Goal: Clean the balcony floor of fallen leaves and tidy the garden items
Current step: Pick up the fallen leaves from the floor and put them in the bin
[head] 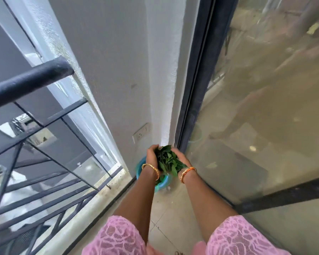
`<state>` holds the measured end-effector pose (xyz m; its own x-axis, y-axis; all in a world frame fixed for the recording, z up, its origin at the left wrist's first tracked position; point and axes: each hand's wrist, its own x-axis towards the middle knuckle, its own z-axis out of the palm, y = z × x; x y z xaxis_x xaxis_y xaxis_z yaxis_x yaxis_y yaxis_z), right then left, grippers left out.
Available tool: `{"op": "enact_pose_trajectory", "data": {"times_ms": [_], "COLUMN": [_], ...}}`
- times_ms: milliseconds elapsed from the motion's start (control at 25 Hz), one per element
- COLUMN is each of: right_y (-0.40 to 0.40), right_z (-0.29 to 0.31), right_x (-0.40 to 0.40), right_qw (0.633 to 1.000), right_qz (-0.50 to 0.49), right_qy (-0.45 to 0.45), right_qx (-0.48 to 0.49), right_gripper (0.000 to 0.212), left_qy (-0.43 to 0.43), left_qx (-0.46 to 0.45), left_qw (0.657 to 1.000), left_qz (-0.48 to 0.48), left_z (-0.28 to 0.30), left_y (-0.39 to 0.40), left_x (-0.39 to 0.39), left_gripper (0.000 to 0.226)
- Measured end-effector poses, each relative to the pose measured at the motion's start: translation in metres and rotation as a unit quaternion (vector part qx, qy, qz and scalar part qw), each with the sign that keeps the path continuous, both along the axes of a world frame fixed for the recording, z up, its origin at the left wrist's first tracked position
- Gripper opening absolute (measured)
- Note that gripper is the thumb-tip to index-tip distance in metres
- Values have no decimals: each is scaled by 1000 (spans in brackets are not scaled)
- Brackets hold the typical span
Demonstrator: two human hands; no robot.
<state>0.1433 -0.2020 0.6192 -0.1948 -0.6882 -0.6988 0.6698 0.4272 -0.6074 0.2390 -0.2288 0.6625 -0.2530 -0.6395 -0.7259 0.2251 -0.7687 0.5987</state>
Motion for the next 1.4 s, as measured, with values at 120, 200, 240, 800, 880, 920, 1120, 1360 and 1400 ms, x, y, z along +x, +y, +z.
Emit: {"op": "enact_pose_trajectory", "data": {"times_ms": [120,200,240,800,880,920,1120,1360,1400], "right_y": [-39,-57,-69,-143,-144,-146,-145,-127,-120], "right_z": [-38,-55,-71,-401,-410,-412,-419,-392,-385], "right_x": [-4,-6,-9,-7,-9,-10,-14,-11,-8], "right_qw": [998,997,995,969,964,963,959,958,950], "right_qz": [5,-11,-21,35,37,37,26,-30,-22], "right_qy": [44,48,49,22,25,22,14,105,155], "right_qx": [51,67,86,242,261,265,283,267,268], "right_gripper": [58,35,30,54,41,36,40,21,19], "left_qy": [-5,-10,-14,-115,-150,-164,-208,-362,-391], "left_qx": [32,58,78,190,199,199,180,16,-24], "left_qw": [998,994,992,972,962,958,948,875,849], "left_qz": [-55,-87,-95,-74,-111,-127,-158,-321,-355], "left_z": [-32,-60,-76,-402,-418,-426,-432,-416,-407], "left_y": [-45,-70,-83,-162,-170,-171,-166,-145,-139], "left_x": [7,8,8,13,17,19,15,11,11], "left_gripper": [46,50,50,28,32,38,41,24,31]}}
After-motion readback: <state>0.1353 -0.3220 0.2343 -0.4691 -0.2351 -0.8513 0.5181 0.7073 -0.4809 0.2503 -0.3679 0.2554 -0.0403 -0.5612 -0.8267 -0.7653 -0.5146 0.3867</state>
